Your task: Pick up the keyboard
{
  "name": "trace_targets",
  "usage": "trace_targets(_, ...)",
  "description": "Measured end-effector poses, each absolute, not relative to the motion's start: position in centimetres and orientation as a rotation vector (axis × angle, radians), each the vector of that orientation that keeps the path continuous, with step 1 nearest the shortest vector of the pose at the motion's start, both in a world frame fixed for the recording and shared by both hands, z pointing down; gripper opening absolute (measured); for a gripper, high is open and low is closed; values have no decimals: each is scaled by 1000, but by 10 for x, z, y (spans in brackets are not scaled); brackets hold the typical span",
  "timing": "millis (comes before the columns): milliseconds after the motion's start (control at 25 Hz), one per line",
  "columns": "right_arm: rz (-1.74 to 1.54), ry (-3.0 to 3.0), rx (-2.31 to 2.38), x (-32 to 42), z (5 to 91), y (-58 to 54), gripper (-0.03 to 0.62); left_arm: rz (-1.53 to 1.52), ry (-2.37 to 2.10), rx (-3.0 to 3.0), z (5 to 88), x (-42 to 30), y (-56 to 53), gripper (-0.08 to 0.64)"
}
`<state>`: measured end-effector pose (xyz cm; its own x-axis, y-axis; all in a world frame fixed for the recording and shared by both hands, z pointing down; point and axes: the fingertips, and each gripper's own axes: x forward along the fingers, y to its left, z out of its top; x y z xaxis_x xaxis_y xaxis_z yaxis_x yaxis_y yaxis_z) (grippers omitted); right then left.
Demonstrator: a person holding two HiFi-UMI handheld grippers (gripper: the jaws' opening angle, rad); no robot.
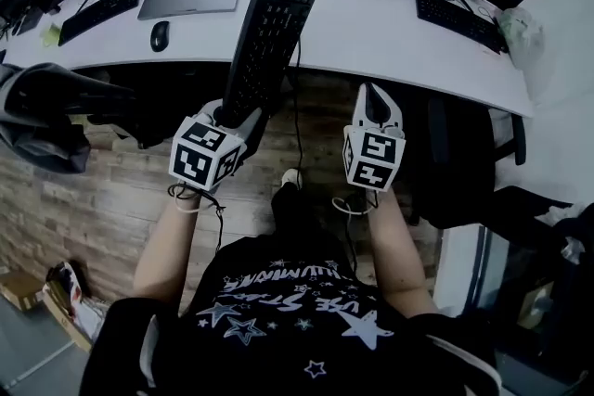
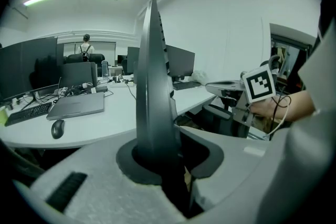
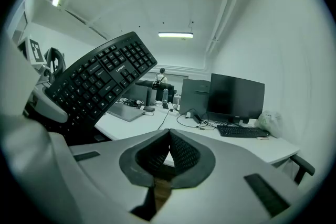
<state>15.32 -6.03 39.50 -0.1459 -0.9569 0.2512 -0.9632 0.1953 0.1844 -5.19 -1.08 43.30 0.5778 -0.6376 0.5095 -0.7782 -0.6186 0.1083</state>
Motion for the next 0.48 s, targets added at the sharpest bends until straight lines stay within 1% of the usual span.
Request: trace_targets(480, 4, -2135, 1781, 128, 391, 30, 8, 537, -1205, 2424, 438, -96, 77, 90)
